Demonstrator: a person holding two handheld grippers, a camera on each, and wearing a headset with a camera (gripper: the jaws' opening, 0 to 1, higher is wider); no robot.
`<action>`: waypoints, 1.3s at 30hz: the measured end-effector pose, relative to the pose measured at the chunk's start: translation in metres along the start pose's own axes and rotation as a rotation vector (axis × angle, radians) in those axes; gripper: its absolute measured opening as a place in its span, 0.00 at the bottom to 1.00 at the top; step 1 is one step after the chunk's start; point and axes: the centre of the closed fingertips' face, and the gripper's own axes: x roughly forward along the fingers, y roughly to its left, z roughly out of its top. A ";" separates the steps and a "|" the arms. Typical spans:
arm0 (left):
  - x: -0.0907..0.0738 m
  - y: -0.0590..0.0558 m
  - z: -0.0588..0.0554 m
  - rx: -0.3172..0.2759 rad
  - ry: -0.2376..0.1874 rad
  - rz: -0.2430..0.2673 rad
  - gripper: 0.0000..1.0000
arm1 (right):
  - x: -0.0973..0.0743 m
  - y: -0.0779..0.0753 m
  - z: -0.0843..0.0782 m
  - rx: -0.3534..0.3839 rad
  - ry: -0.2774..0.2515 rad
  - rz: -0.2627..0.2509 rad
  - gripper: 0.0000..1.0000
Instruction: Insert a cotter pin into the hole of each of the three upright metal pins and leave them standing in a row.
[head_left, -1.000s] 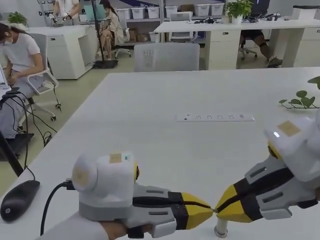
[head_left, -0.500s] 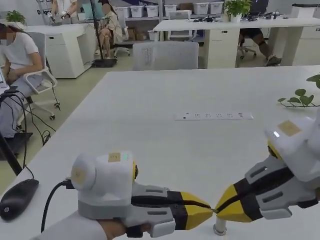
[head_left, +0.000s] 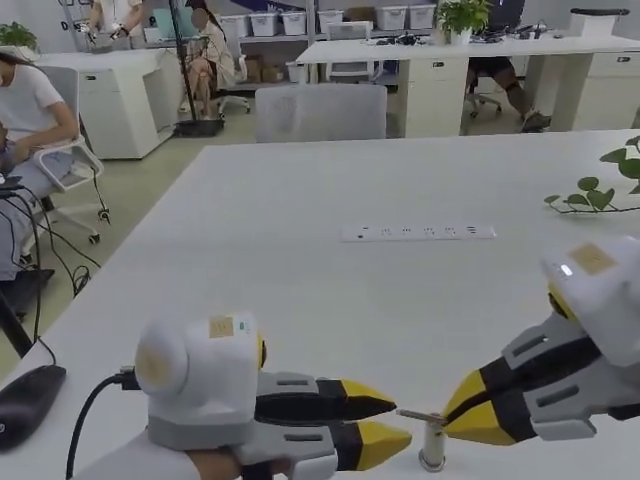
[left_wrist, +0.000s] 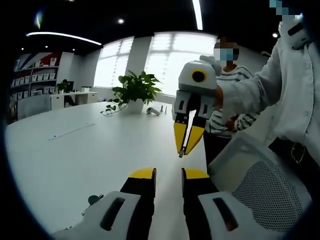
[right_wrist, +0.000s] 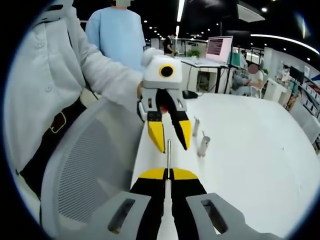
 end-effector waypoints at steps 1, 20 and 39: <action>0.001 0.001 -0.001 0.008 0.004 0.003 0.21 | -0.002 0.000 -0.002 0.004 0.004 -0.004 0.04; 0.035 0.024 -0.042 0.128 0.140 -0.017 0.26 | -0.024 0.004 -0.032 0.096 0.037 -0.072 0.04; 0.075 0.032 -0.069 0.232 0.174 -0.049 0.20 | -0.027 0.006 -0.047 0.163 0.051 -0.097 0.04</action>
